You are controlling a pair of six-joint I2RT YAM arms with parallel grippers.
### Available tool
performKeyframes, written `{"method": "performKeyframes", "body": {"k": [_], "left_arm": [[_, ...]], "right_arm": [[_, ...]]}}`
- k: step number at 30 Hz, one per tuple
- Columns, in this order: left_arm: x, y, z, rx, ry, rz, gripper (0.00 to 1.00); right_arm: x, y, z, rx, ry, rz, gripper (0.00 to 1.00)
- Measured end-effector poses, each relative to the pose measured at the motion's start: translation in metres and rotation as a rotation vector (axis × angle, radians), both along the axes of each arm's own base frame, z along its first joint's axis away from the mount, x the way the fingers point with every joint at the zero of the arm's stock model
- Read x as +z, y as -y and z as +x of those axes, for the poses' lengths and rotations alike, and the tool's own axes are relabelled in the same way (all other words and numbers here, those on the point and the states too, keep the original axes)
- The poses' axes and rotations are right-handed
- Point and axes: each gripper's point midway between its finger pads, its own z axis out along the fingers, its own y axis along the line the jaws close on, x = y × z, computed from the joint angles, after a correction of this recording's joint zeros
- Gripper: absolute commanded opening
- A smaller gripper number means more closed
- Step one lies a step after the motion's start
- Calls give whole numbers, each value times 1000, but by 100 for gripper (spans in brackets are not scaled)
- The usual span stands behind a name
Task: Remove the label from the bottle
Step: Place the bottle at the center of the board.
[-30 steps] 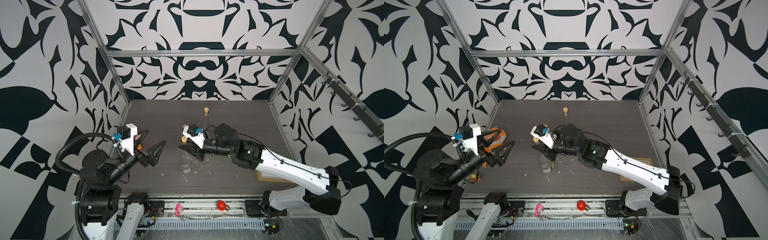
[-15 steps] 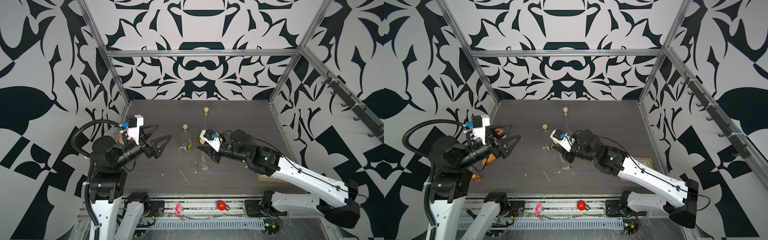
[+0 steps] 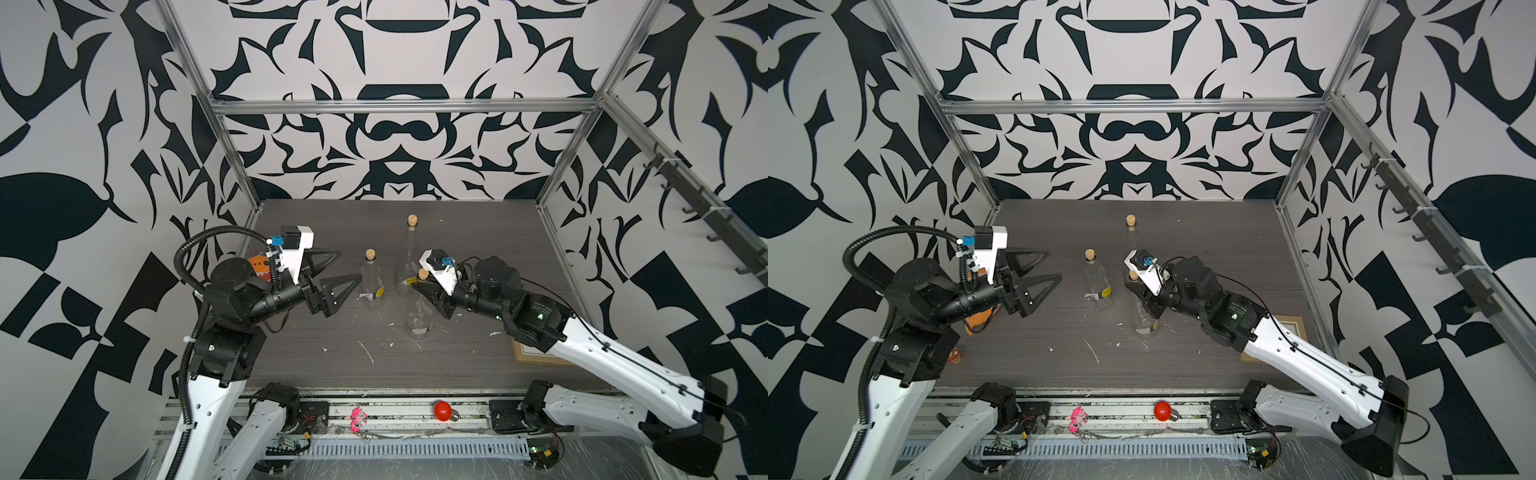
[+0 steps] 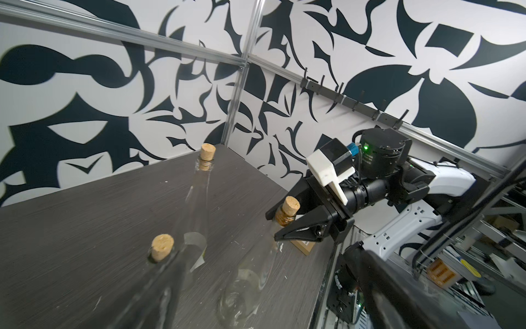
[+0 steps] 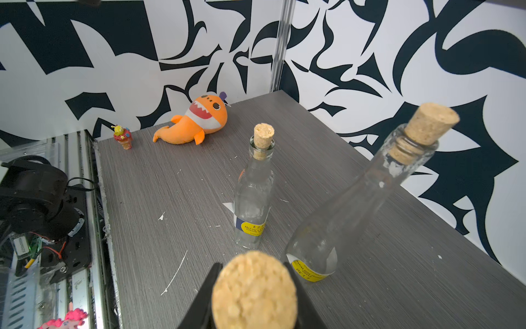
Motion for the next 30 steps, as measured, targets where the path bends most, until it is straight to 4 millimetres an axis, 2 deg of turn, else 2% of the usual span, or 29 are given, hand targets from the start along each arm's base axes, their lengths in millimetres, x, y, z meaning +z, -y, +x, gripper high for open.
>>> {"method": "performKeyframes", "body": {"k": [5,10,22,30], "left_arm": [[-24,42,-4,-91,2,111,99],[-48,70,-6,-138,23,212,99],[-66,81,6,-147,39,278,99],[-76,91,10,-184,25,297,99]], "right_arm": [[0,3,-2,6,-1,16,1],[0,5,-3,8,-1,21,19],[0,12,-11,13,-2,33,42],[20,16,-18,29,37,87,49]]}}
